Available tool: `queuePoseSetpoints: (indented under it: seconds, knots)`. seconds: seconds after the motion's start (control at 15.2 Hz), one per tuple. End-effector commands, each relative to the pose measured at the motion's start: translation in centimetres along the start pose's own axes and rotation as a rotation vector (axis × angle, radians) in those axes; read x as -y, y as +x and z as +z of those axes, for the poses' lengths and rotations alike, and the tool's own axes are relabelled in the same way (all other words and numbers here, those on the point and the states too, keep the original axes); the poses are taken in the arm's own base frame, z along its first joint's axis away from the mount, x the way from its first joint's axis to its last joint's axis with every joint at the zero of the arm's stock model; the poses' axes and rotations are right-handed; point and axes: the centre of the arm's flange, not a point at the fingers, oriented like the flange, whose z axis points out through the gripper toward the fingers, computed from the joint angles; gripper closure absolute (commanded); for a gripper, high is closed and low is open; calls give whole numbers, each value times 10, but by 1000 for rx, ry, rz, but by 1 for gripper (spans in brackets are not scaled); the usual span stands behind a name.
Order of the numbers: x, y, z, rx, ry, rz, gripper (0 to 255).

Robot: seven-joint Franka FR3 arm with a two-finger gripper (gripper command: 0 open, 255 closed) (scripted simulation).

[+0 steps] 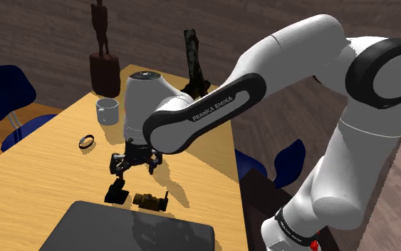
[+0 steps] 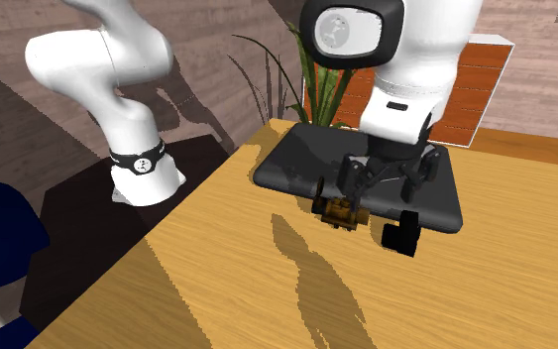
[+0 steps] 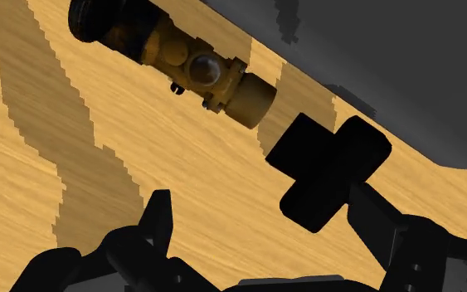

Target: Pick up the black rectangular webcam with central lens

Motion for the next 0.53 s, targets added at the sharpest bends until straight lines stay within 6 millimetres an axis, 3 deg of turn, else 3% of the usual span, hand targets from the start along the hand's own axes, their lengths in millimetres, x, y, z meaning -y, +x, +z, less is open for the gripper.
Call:
queuePoseSetpoints:
  seconds: [0.0,0.2,0.46]
  knots:
    - [18,9,18,6,5,27,0]
    - [46,20,42,15,12,64,0]
    - [48,22,60,16,13,67,0]
